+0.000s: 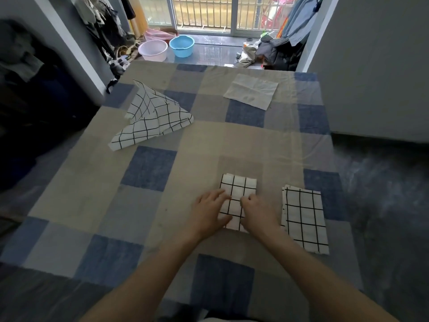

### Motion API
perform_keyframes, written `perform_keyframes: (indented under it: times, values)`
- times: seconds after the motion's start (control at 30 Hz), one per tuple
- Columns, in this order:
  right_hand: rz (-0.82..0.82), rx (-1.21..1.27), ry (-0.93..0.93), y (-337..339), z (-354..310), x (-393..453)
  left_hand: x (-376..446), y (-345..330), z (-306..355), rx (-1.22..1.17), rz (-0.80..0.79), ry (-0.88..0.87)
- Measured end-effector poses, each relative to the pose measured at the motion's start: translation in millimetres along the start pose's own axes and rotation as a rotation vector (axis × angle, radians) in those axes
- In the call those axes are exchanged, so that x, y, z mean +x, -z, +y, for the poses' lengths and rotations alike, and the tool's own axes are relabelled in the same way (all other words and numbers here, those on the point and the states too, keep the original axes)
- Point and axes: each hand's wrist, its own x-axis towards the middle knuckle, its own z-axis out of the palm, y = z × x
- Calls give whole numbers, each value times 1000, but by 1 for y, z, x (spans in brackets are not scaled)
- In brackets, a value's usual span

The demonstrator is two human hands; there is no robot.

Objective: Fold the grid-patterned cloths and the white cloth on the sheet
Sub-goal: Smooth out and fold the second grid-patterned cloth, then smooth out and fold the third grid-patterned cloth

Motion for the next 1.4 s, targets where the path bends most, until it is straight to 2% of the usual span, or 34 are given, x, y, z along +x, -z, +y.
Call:
perform_keyframes:
  times: [0.1, 0.27, 0.43, 0.63, 0.83, 0.93, 1.13, 1.4]
  values:
    - [49, 8, -1, 23, -19, 3, -3, 37, -8, -17, 141, 52]
    - [116, -17, 81, 50, -83, 3, -36, 88, -45, 63, 231, 129]
    - [130, -77, 191, 54, -165, -12, -108, 116, -94, 95, 303, 237]
    - [111, -59, 332, 49, -280, -43, -225, 155, -165, 146, 267, 390]
    - [201, -101, 520, 46, -404, -73, -337, 206, -223, 218, 319, 502]
    - [194, -76, 581, 44, -458, -86, -378, 224, -247, 254, 320, 539]
    - [180, -53, 661, 40, -534, -87, -418, 258, -289, 333, 332, 580]
    - [162, -66, 714, 35, -632, -40, -437, 279, -366, 339, 282, 602]
